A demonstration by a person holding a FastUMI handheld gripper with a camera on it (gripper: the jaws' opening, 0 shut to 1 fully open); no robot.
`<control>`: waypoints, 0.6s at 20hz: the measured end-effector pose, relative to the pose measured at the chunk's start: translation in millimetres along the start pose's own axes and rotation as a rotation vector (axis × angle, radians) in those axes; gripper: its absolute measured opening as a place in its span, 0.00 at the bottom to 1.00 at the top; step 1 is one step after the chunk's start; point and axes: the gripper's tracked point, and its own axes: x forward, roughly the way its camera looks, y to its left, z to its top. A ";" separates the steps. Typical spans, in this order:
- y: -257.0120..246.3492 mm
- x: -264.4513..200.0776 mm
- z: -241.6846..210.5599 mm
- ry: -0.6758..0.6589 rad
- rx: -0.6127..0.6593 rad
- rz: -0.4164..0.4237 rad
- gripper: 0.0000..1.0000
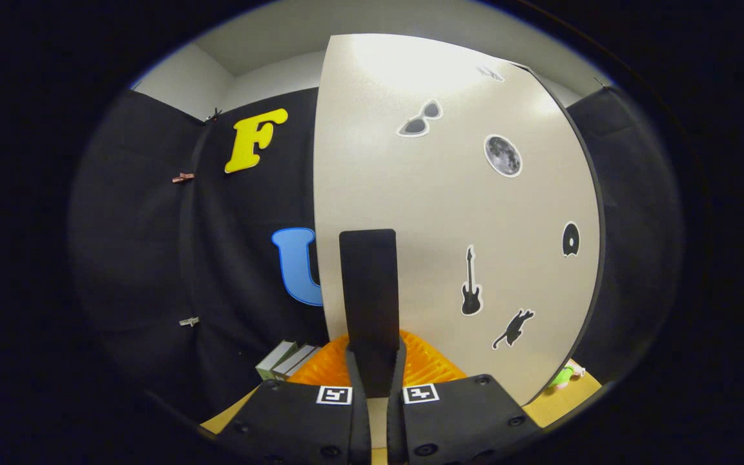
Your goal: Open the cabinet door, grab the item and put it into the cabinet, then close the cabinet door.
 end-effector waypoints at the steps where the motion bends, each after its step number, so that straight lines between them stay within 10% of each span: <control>1: -1.0 -8.0 1.7 -0.001 -0.001 0.014 0.14; 12: -23.2 -46.4 2.8 0.021 0.022 0.041 0.13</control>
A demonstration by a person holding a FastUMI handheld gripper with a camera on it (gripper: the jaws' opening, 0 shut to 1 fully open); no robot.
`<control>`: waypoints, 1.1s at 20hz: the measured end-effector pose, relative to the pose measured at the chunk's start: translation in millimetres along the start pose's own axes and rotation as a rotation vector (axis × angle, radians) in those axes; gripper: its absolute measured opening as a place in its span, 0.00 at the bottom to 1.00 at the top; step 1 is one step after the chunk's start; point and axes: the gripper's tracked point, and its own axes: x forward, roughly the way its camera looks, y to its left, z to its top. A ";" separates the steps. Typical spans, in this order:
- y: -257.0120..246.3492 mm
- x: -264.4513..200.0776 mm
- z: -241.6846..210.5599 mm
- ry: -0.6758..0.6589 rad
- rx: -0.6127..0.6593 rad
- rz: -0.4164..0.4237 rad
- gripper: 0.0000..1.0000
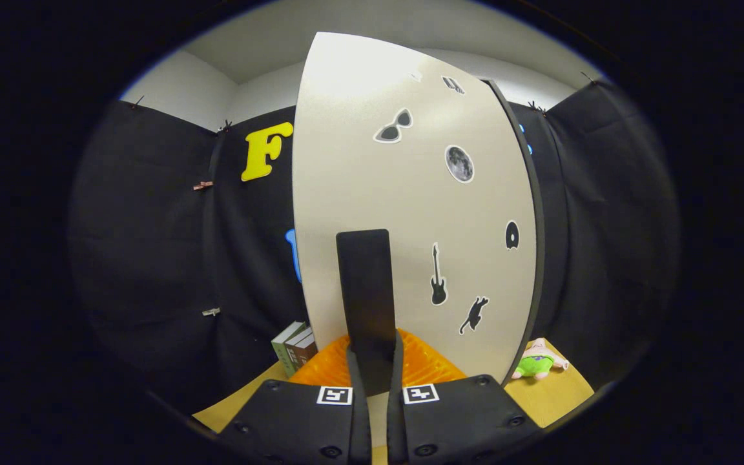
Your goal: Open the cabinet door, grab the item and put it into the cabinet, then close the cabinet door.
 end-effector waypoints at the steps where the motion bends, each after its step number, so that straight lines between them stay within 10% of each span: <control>1: -2.1 -3.4 0.0 0.002 0.000 -0.002 0.13; 22: -98.2 -59.1 19.4 -0.064 -0.098 -0.251 0.11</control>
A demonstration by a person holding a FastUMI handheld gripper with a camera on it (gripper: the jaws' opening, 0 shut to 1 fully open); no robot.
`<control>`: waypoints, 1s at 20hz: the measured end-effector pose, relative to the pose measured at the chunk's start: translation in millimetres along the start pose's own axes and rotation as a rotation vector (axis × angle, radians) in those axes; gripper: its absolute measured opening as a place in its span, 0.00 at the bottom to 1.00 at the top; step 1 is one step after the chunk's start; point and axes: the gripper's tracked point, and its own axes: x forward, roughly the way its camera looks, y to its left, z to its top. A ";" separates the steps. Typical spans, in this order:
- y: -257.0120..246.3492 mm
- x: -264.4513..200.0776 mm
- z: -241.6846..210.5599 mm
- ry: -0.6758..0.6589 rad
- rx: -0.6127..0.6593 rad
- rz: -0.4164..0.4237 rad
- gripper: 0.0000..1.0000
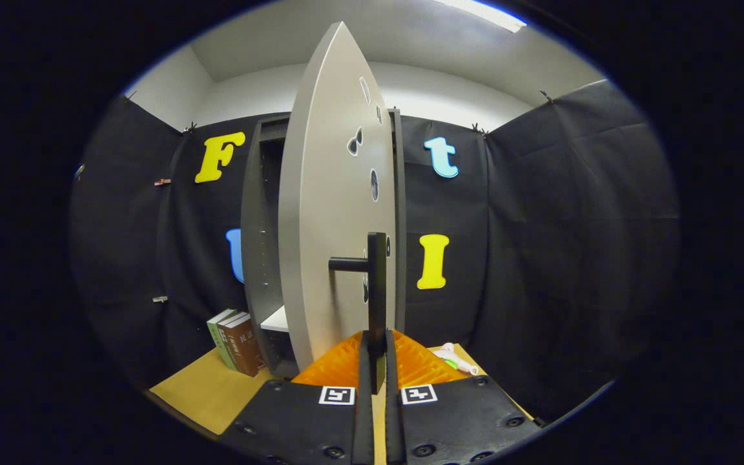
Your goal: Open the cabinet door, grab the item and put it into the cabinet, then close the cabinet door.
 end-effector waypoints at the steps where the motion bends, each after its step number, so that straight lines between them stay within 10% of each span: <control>1: -5.8 0.8 0.9 -0.008 -0.011 -0.012 0.11; 11: -55.1 -26.1 19.6 -0.048 -0.035 -0.177 0.11; 18: -21.4 -42.5 24.8 -0.051 -0.007 -0.068 0.97; 20: -4.7 -44.3 18.4 -0.040 -0.015 -0.026 0.97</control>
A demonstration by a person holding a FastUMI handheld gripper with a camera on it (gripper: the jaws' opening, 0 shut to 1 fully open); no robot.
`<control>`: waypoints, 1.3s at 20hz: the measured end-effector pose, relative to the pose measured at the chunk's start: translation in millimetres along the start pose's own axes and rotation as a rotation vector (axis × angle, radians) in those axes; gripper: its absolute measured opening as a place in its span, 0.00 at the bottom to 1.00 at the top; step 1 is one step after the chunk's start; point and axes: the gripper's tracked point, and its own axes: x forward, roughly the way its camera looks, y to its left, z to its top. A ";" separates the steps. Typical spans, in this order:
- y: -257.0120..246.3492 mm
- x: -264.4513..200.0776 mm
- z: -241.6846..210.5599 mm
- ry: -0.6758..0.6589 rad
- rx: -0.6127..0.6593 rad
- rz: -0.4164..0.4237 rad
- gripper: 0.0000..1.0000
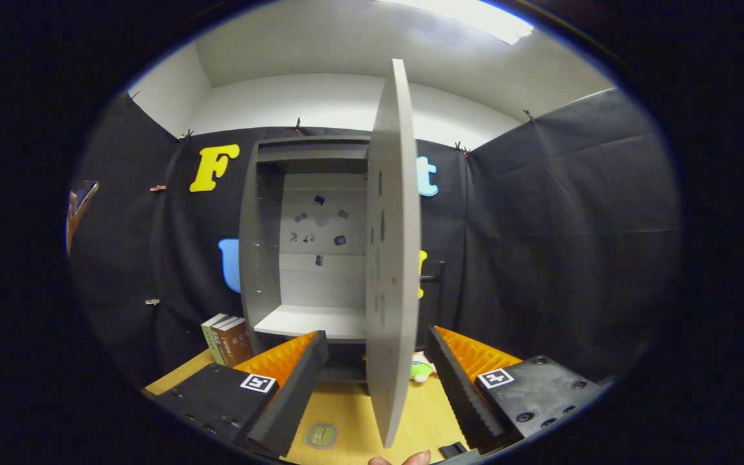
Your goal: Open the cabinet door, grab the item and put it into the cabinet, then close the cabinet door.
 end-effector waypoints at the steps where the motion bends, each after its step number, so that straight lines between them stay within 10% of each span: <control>1: 11.4 -2.9 -5.3 0.011 -0.004 0.024 0.97; 10: 108.2 20.0 -168.4 0.384 0.072 0.134 0.98; 18: 129.2 50.2 -391.8 0.769 0.069 0.064 0.97; 26: 130.8 74.1 -502.4 0.913 0.041 -0.024 0.78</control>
